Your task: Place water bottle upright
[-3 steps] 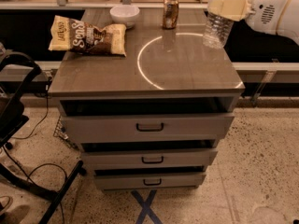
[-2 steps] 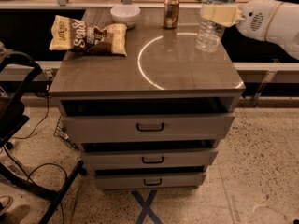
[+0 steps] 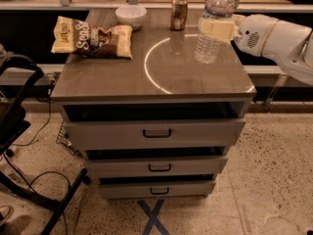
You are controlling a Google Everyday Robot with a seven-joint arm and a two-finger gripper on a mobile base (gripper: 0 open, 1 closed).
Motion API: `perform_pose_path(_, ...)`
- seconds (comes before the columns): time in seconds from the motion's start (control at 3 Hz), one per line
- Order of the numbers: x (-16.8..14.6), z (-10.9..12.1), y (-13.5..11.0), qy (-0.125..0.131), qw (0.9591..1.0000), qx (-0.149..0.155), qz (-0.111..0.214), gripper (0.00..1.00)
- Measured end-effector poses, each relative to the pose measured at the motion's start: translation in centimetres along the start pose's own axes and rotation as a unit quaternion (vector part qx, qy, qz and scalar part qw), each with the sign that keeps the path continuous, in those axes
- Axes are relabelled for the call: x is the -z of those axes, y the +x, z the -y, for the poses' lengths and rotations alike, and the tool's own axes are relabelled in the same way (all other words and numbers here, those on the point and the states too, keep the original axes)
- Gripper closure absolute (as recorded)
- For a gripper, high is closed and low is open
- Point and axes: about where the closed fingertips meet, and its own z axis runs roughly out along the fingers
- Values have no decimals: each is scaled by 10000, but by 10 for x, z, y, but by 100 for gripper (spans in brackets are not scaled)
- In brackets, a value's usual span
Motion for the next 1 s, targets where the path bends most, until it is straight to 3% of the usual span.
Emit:
perform_pose_path(0.33, -10, -9, 14, -276, 9991, 287, -150, 100)
perform_pose_path(1.0, -31, -22, 47, -444, 9954, 757, -387, 100)
